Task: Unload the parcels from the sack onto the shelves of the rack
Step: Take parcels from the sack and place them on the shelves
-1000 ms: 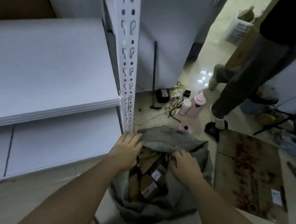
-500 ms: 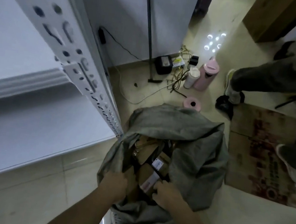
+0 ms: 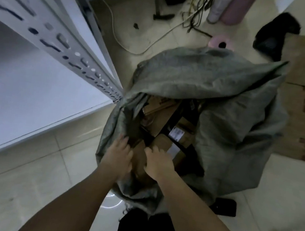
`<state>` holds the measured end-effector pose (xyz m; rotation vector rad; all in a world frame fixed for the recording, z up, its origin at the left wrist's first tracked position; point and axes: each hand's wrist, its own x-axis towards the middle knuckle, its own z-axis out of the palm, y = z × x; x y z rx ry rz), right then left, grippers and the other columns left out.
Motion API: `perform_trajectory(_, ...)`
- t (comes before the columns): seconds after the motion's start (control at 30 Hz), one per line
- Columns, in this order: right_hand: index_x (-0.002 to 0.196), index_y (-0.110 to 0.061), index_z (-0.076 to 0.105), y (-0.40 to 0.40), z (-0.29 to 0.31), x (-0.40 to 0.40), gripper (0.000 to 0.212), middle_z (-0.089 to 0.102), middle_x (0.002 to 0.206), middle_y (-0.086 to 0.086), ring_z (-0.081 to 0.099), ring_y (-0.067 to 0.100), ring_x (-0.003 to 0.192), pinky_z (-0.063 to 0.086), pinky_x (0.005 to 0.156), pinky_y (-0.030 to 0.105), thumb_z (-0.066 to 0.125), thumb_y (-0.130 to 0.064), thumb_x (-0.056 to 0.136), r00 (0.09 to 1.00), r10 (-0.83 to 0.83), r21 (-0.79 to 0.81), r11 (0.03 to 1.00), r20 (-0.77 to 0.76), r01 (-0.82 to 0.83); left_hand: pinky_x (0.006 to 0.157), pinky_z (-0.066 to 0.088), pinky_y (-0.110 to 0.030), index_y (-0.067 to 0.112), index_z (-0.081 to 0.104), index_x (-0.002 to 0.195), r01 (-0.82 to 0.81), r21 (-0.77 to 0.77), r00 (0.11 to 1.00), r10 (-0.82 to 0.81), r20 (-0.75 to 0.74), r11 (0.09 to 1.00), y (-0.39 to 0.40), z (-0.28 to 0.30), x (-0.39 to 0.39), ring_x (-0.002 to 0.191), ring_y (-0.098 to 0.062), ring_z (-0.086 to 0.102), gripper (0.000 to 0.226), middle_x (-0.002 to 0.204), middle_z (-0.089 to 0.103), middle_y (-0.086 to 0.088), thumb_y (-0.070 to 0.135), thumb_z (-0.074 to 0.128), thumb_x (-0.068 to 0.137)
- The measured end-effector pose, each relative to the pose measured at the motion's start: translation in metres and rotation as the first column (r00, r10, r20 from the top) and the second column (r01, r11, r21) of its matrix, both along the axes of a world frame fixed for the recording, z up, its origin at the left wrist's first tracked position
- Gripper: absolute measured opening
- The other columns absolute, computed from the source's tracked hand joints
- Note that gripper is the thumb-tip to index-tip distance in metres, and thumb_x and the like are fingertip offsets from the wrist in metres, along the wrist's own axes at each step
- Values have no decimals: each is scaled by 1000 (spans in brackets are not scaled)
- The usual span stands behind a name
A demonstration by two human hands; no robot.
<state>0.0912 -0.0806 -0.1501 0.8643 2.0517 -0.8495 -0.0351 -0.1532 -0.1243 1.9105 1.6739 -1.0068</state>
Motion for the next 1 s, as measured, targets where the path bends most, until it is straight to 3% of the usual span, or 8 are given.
perform_trajectory(0.13,149,-22,23,-12,-20,-18,61,20,154,11,29,37,135,32,104,45,48,-41,96,997,16,5,1000,-79,-16,113,-19,-53,9,46,139,26,-14,994,-27,-105,1000,-17,-3,-18,145,-39,7,60,145,42,-17,43,16,100)
perform_trajectory(0.23,152,-28,13,-21,-28,-35,81,1,160,8,9,37,145,21,112,51,54,-56,88,996,-34,-36,999,-82,31,105,-27,-57,16,48,139,52,-79,988,-62,-140,996,-22,-6,-22,144,-42,6,51,146,40,-17,41,25,101)
perform_trajectory(0.33,152,-31,9,-28,-39,-49,93,-8,160,8,0,42,145,18,113,53,56,-67,80,997,-72,-4,997,-42,72,101,-30,-56,17,53,135,38,-82,990,-49,-135,996,-22,-10,-25,145,-41,6,47,146,40,-17,40,33,99)
perform_trajectory(0.5,152,-30,6,-42,-63,-60,97,-9,160,13,5,44,144,21,112,53,55,-70,78,994,-108,52,993,32,106,109,-23,-53,12,53,134,-10,-42,995,6,-104,999,-24,-13,-26,144,-39,11,48,143,42,-18,38,33,99)
perform_trajectory(0.63,144,-22,20,-43,-63,-55,92,15,152,18,31,39,131,34,104,43,67,-60,74,972,-234,15,972,-31,235,108,-24,-52,9,52,134,-52,-36,992,48,-113,998,-25,-12,-31,143,-39,14,50,140,45,-18,37,30,99)
perform_trajectory(0.73,141,-22,21,-35,-46,-32,94,17,145,14,33,37,125,39,97,39,73,-53,69,921,-383,-53,923,-72,380,108,-23,-54,10,47,139,-57,-110,983,36,-183,992,-28,-4,-28,145,-39,9,50,146,39,-17,36,32,99)
perform_trajectory(0.87,145,-25,19,-19,1,3,97,17,141,11,31,36,127,38,99,38,73,-50,69,825,-546,-64,837,-146,543,115,-14,-53,15,43,140,-281,-114,955,266,-132,953,-24,26,-12,147,-32,5,49,147,39,-10,35,37,94)
perform_trajectory(1.0,145,-30,23,0,58,21,96,20,140,9,34,35,128,39,104,41,73,-52,67,696,-673,-35,725,-251,688,119,-5,-47,14,15,151,-555,-93,829,559,16,827,-11,74,5,145,-23,15,69,152,29,-6,41,39,92)
